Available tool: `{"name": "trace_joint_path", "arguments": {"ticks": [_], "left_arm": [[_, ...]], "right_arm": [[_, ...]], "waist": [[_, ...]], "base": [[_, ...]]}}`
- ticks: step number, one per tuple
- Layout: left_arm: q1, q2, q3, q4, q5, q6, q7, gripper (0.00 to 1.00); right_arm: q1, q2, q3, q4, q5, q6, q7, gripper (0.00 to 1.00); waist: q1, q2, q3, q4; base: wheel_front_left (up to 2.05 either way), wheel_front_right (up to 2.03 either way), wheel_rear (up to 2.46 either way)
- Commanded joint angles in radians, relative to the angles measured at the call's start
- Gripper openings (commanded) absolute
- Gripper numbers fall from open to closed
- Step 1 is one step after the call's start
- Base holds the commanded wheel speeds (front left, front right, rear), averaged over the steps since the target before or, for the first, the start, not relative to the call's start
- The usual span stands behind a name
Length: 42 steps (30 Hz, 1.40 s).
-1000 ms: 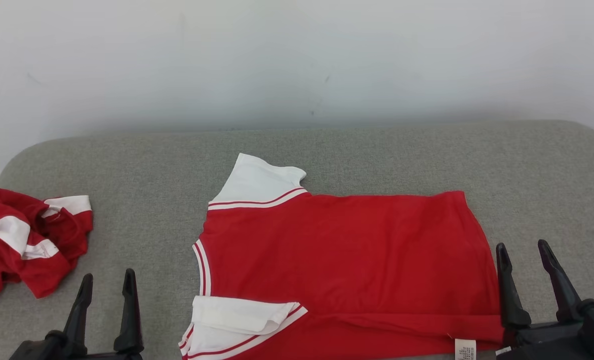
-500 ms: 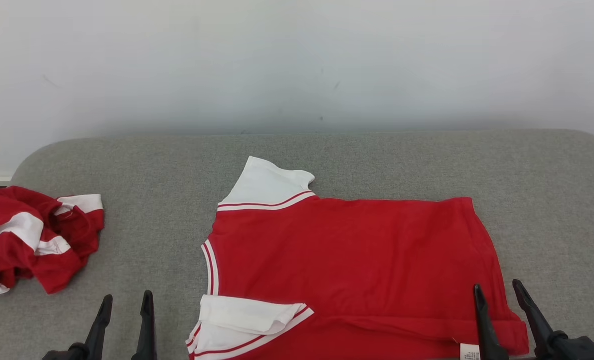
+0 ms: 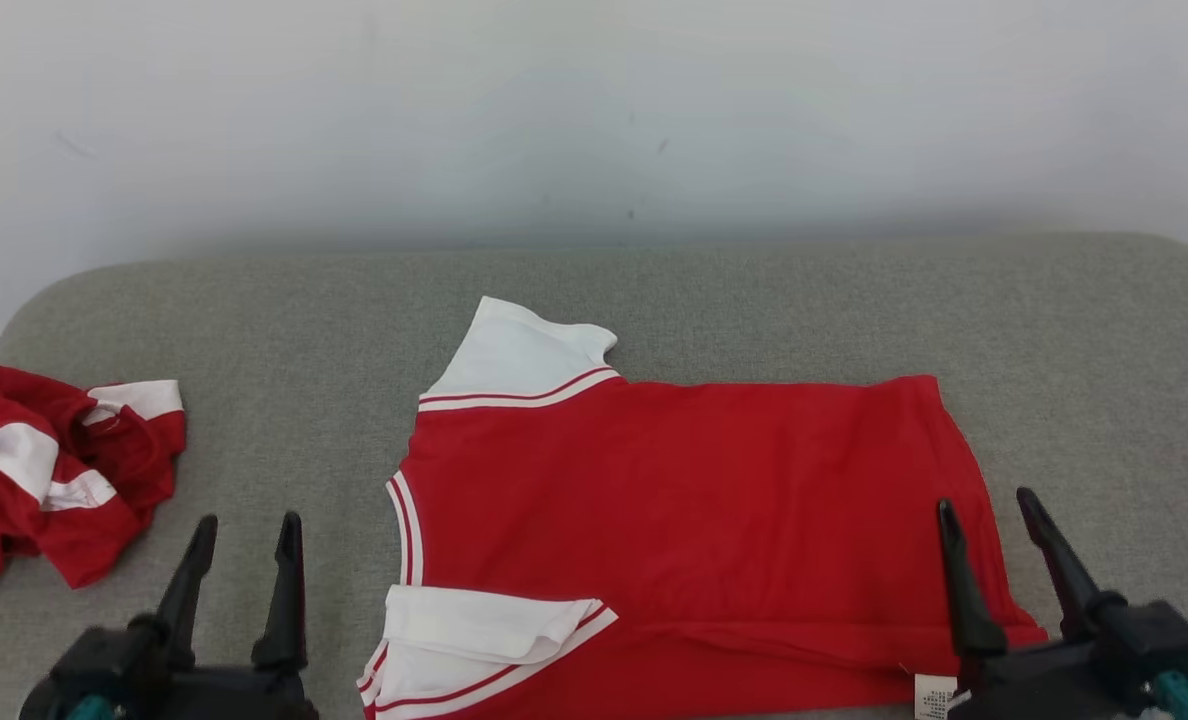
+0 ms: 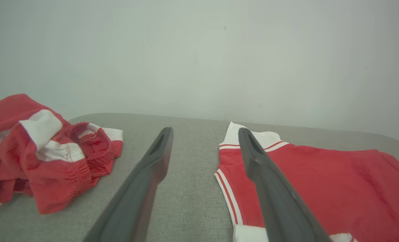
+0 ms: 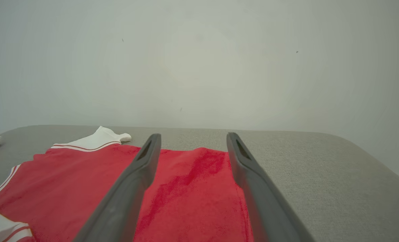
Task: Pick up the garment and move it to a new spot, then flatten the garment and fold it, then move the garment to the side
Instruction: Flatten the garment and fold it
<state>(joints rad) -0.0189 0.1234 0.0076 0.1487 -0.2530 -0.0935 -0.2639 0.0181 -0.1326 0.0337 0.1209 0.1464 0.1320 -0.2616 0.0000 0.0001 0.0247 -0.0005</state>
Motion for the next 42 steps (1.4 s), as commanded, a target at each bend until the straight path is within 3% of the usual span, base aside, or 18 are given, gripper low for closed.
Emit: {"name": "trace_joint_path", "arguments": {"ticks": [1,6,12,15,22,33,42], "left_arm": [[-0.031,0.010,-0.004,-0.003,0.003,-0.003,0.002,1.00],[-0.216,0.075,-0.051,0.012,-0.001,-0.025,0.042,1.00],[-0.503,0.155,-0.145,0.052,-0.050,-0.036,0.137,1.00],[-0.687,0.212,-0.262,0.110,-0.099,-0.035,0.189,1.00],[-0.940,0.280,-0.445,0.266,-0.222,-0.035,0.256,1.00],[-1.171,0.351,-0.680,0.498,-0.426,-0.036,0.357,1.00],[-1.220,0.376,-0.803,0.634,-0.516,-0.036,0.362,1.00]], "right_arm": [[-0.021,-0.013,-0.005,0.004,-0.001,-0.003,-0.001,1.00],[-0.154,-0.062,-0.021,0.027,-0.007,-0.003,0.044,1.00],[-0.347,-0.125,-0.033,0.103,0.007,-0.003,0.175,1.00],[-0.454,-0.148,-0.018,0.158,0.002,-0.003,0.237,1.00],[-0.598,-0.133,0.030,0.255,0.012,-0.003,0.286,1.00],[-0.796,-0.092,0.135,0.409,0.041,-0.003,0.300,1.00],[-0.872,-0.082,0.191,0.503,0.060,-0.003,0.288,1.00]], "waist": [[0.0000,-0.0001,0.021,-0.011],[0.0000,-0.0001,0.082,-0.023],[0.0000,-0.0001,0.200,-0.047],[0.0000,-0.0001,0.279,-0.065],[0.0000,-0.0001,0.402,-0.114],[0.0000,-0.0001,0.525,-0.184],[0.0000,-0.0001,0.537,-0.207]], "base": [[0.00,0.00,0.00],[0.00,0.00,0.00],[0.00,0.00,0.00],[0.00,0.00,0.00],[0.00,0.00,0.00],[0.00,0.00,0.00],[0.00,0.00,0.00]]}}
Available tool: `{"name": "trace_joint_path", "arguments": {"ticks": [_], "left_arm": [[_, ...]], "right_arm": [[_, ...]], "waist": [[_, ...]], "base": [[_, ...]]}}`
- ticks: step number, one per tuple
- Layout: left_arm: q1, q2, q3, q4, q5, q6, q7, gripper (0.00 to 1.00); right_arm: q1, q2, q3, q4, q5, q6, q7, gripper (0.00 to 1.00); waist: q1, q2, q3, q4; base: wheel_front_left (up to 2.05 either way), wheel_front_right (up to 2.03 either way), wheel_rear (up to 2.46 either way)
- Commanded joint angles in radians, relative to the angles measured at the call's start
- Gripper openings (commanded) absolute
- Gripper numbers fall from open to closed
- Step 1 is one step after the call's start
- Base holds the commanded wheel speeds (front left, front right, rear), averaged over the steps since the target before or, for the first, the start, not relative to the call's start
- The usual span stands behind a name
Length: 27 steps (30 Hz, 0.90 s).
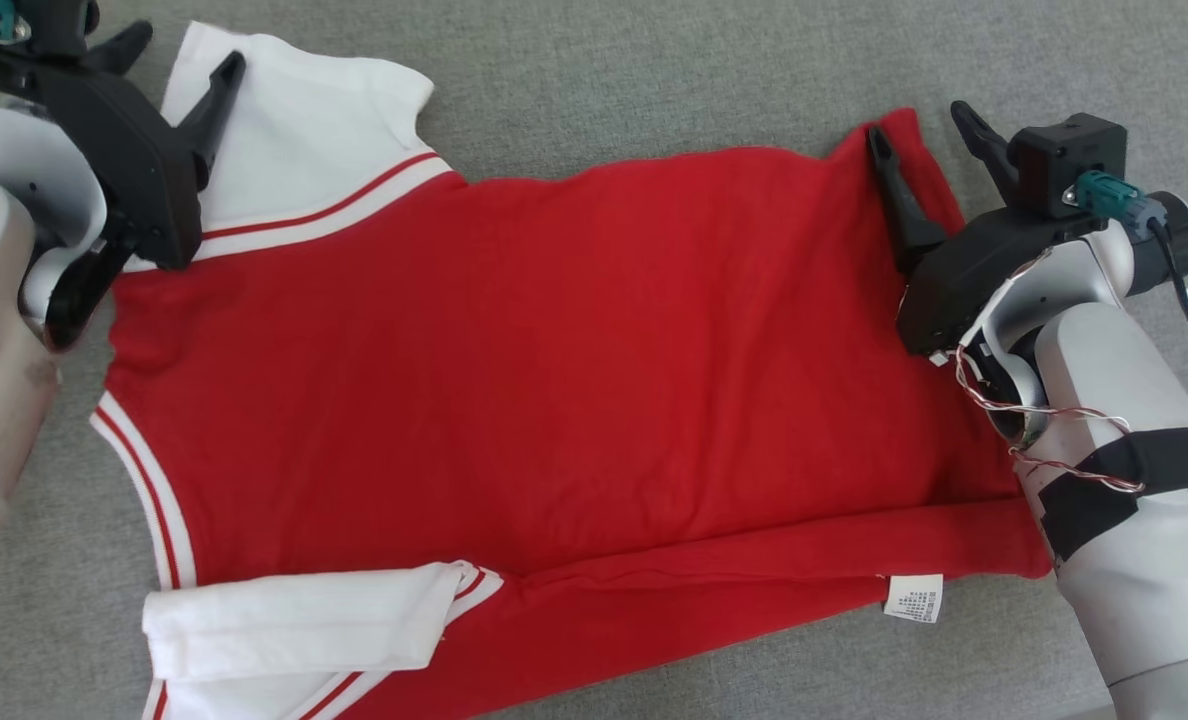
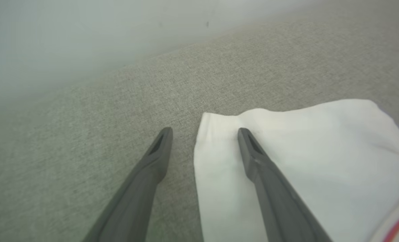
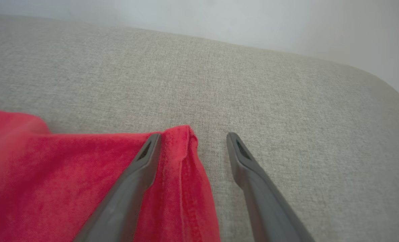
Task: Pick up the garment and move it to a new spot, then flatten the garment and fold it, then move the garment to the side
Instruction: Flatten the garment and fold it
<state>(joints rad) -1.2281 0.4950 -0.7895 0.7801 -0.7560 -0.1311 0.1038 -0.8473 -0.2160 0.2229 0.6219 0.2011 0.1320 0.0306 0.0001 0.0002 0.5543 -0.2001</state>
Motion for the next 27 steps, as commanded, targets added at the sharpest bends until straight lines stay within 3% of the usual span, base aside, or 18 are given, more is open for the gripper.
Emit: {"name": "trace_joint_path", "arguments": {"ticks": [1,8,12,13,14,15,16,27], "left_arm": [[-0.018,0.005,-0.011,0.014,-0.023,0.002,-0.011,1.00],[-0.038,0.007,-0.054,0.084,-0.043,0.002,-0.030,1.00],[-0.030,-0.024,-0.060,0.086,-0.120,0.002,-0.016,1.00],[-0.030,-0.024,-0.075,0.082,-0.131,0.002,-0.007,1.00],[-0.033,-0.022,-0.091,0.077,-0.136,0.001,-0.006,0.77],[-0.035,-0.019,-0.100,0.075,-0.143,0.001,-0.013,0.42],[-0.037,-0.018,-0.106,0.076,-0.146,0.001,-0.021,0.00],[-0.044,-0.022,-0.146,0.079,-0.183,0.002,-0.200,0.00]], "right_arm": [[-0.012,0.001,0.005,0.010,0.009,-0.003,-0.007,1.00],[-0.026,0.008,0.033,0.038,0.034,-0.003,-0.016,1.00],[-0.032,0.006,0.052,0.044,0.052,-0.003,-0.021,1.00],[-0.035,0.004,0.056,0.045,0.058,-0.003,-0.020,0.86],[-0.038,0.003,0.060,0.047,0.064,-0.003,-0.019,0.34],[-0.041,0.001,0.063,0.049,0.069,-0.003,-0.019,0.19],[-0.043,-0.004,0.064,0.053,0.075,-0.003,-0.018,0.00],[-0.025,-0.041,0.057,0.066,0.079,-0.003,-0.106,0.00]], "waist": [[-0.0001,-0.0002,0.008,-0.007],[-0.0001,-0.0002,0.011,-0.008],[-0.0001,-0.0002,0.016,-0.013],[-0.0001,-0.0002,0.017,-0.013],[-0.0001,-0.0002,0.018,-0.013],[-0.0001,-0.0002,0.018,-0.012],[-0.0001,-0.0002,0.017,-0.011],[-0.0001,-0.0002,-0.047,0.040]], "base": [[0.00,0.00,0.00],[0.00,0.00,0.00],[0.00,0.00,0.00],[0.00,0.00,0.00],[0.00,0.00,0.00],[0.00,0.00,0.00],[0.00,0.00,0.00],[0.00,0.00,0.00]]}}
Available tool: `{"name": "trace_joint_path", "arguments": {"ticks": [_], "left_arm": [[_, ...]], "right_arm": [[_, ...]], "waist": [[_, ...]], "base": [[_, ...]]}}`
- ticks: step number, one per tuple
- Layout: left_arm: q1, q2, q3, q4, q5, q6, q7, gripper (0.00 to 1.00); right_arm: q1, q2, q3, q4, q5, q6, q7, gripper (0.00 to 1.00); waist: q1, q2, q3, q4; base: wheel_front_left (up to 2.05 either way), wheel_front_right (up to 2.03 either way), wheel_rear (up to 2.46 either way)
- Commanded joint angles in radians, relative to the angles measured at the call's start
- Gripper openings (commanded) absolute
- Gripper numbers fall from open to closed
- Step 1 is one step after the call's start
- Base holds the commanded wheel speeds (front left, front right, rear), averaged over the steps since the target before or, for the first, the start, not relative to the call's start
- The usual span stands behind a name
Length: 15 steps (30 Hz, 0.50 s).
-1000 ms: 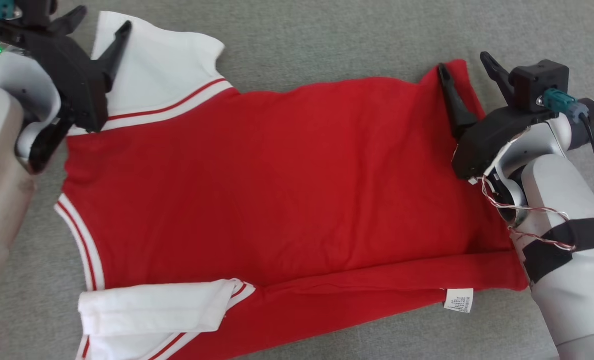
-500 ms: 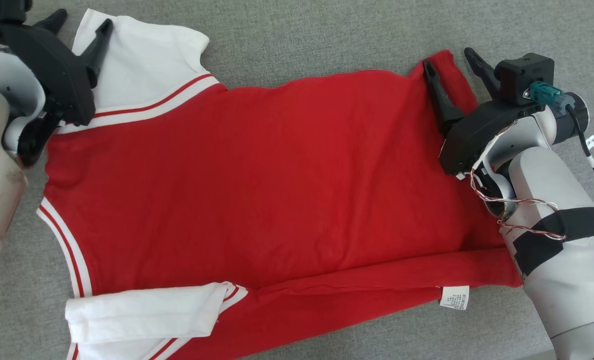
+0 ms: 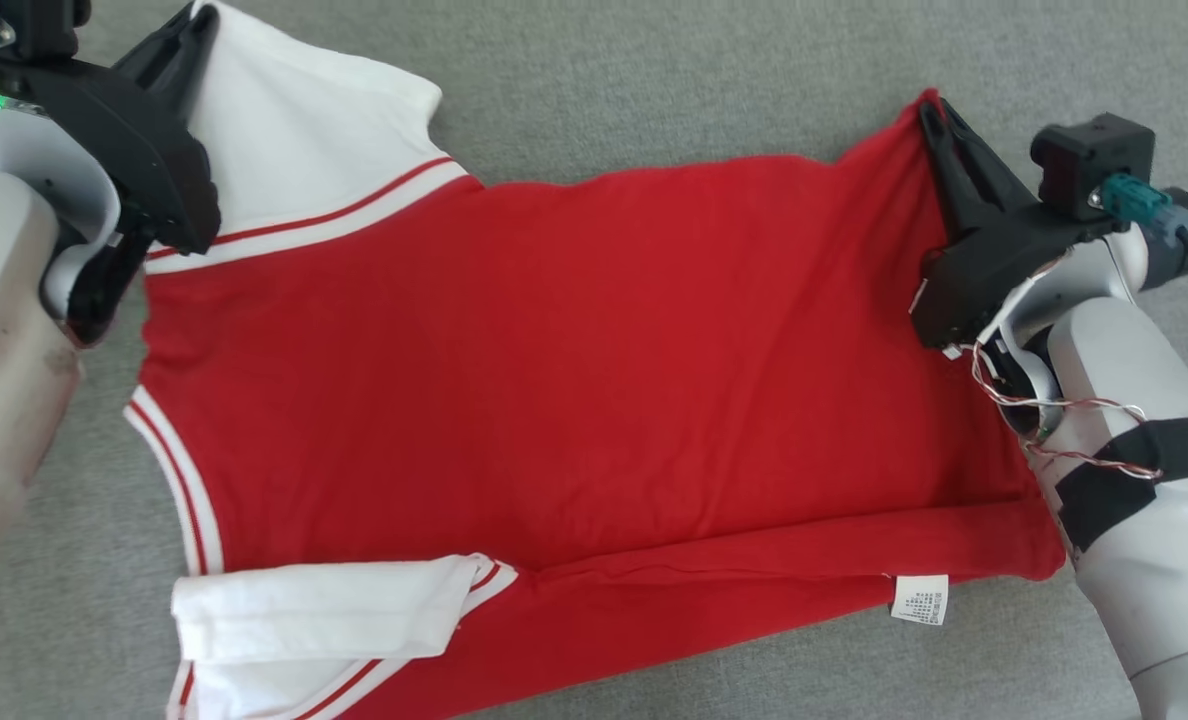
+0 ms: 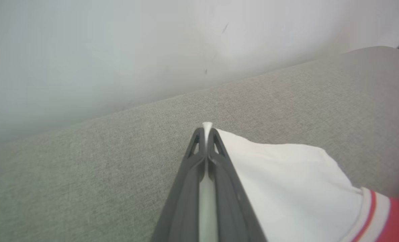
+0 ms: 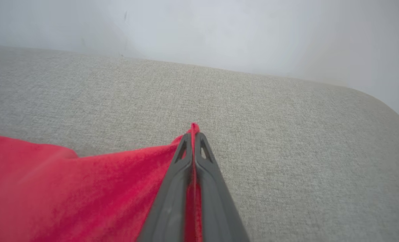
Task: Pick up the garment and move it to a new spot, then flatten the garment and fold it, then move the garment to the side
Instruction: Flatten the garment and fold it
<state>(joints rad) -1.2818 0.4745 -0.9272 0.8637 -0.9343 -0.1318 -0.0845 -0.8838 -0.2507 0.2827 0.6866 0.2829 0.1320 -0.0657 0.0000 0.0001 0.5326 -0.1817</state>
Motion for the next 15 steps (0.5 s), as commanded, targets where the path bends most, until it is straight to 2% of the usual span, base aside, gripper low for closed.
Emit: {"name": "trace_joint_path", "arguments": {"ticks": [1,8,15], "left_arm": [[0.015,-0.002,-0.009,-0.013,-0.014,0.003,-0.030,0.00],[0.076,0.007,-0.024,-0.109,-0.062,0.003,-0.128,0.00],[0.186,0.044,0.017,-0.266,-0.094,0.005,-0.174,0.00]], "right_arm": [[0.017,-0.011,-0.005,0.003,-0.004,-0.003,-0.019,0.00],[0.079,-0.043,-0.012,0.015,0.015,-0.003,-0.073,0.00],[0.156,-0.081,-0.042,0.010,0.035,-0.003,-0.122,0.00]], "waist": [[0.0000,-0.0001,-0.036,0.029],[0.0000,-0.0001,-0.105,0.077],[0.0000,-0.0001,-0.154,0.121]], "base": [[0.00,0.00,0.00],[0.00,0.00,0.00],[0.00,0.00,0.00]]}}
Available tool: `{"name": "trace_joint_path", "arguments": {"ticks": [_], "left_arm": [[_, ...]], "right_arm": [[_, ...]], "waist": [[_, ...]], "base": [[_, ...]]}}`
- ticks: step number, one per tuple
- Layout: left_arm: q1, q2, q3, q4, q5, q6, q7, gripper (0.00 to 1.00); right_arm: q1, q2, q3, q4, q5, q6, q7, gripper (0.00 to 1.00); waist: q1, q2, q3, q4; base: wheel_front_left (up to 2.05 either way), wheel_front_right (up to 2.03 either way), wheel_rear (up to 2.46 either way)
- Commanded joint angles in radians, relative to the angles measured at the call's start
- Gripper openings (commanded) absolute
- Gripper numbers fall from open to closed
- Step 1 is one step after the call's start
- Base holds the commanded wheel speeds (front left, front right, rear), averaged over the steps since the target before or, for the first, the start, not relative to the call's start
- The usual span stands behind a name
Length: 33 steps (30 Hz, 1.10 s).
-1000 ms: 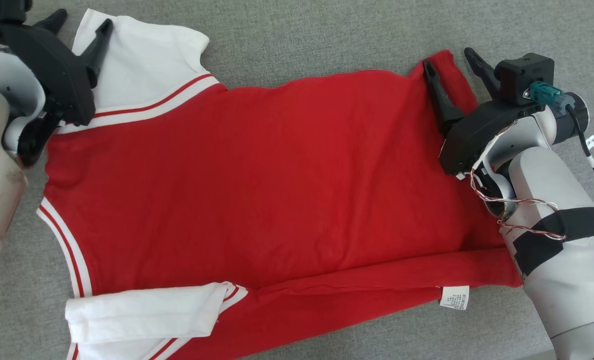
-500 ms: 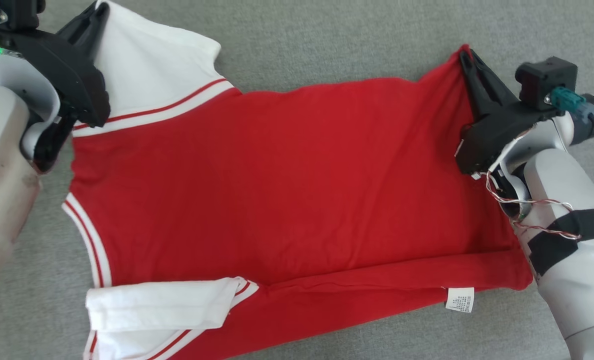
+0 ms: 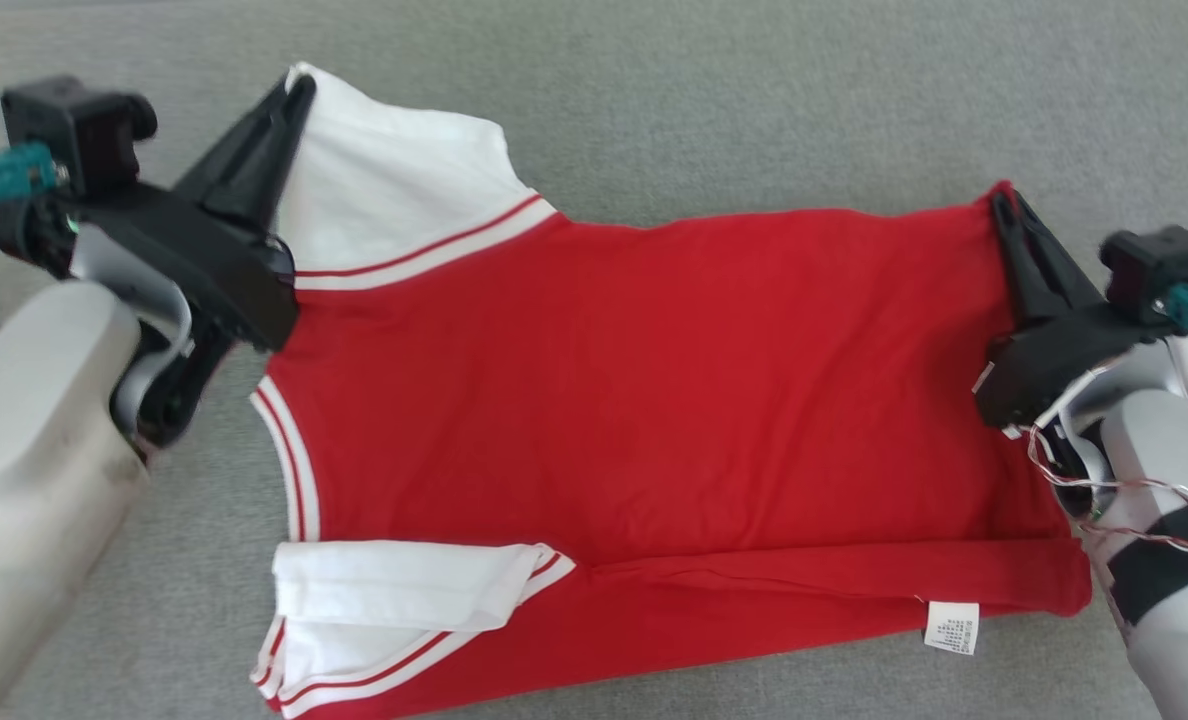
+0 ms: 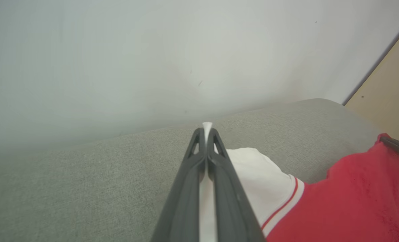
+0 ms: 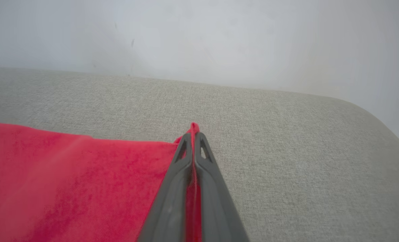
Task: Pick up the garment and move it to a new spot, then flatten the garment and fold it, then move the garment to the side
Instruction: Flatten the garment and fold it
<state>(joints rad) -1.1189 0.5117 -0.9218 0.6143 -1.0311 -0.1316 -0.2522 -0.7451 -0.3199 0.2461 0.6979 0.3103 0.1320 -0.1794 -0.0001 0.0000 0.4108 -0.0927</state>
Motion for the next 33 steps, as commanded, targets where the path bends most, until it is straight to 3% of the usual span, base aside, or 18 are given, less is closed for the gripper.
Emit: {"name": "trace_joint_path", "arguments": {"ticks": [1,7,18,22,29,30,31,32,33], "left_arm": [[0.043,0.012,0.021,-0.043,0.007,0.010,-0.009,0.00],[0.196,0.030,0.126,-0.240,0.034,0.068,-0.013,0.00],[0.564,0.004,0.269,-0.537,0.149,0.164,-0.013,0.00],[0.695,-0.024,0.330,-0.593,0.169,0.179,-0.013,0.00],[0.884,-0.089,0.375,-0.598,0.208,0.167,-0.013,0.00],[0.900,-0.097,0.380,-0.594,0.207,0.162,-0.013,0.00],[0.913,-0.105,0.387,-0.590,0.209,0.159,-0.013,0.30],[0.924,-0.112,0.396,-0.587,0.217,0.159,-0.013,0.91],[0.938,-0.122,0.404,-0.583,0.219,0.157,-0.013,1.00]], "right_arm": [[0.029,-0.016,-0.014,-0.001,0.007,-0.003,-0.016,0.00],[0.085,-0.022,-0.051,-0.020,0.010,-0.003,-0.051,0.00],[0.228,-0.034,-0.107,-0.089,0.034,-0.003,-0.078,0.00],[0.292,-0.042,-0.136,-0.121,0.040,-0.003,-0.082,0.00],[0.425,-0.027,-0.189,-0.205,0.067,-0.003,-0.085,0.00],[0.439,-0.024,-0.192,-0.217,0.066,-0.003,-0.086,0.22],[0.452,-0.021,-0.196,-0.229,0.065,-0.003,-0.086,0.48],[0.467,-0.018,-0.199,-0.239,0.069,-0.003,-0.086,1.00],[0.481,-0.019,-0.206,-0.249,0.065,-0.003,-0.086,1.00]], "waist": [[0.0001,0.0000,-0.038,0.037],[0.0001,0.0000,-0.077,0.056],[0.0001,0.0000,-0.146,0.071],[0.0001,0.0000,-0.166,0.083],[0.0001,0.0000,-0.201,0.099],[0.0001,0.0000,-0.206,0.098],[0.0001,0.0000,-0.208,0.098],[0.0001,0.0000,-0.212,0.098],[0.0001,0.0000,-0.215,0.098]], "base": [[0.00,0.00,0.00],[0.00,0.00,0.00],[0.00,0.00,0.00],[0.00,0.00,0.00],[0.00,0.00,0.00],[0.00,0.00,0.00],[0.00,0.00,0.00],[0.00,0.00,0.00],[0.00,0.00,0.00]]}}
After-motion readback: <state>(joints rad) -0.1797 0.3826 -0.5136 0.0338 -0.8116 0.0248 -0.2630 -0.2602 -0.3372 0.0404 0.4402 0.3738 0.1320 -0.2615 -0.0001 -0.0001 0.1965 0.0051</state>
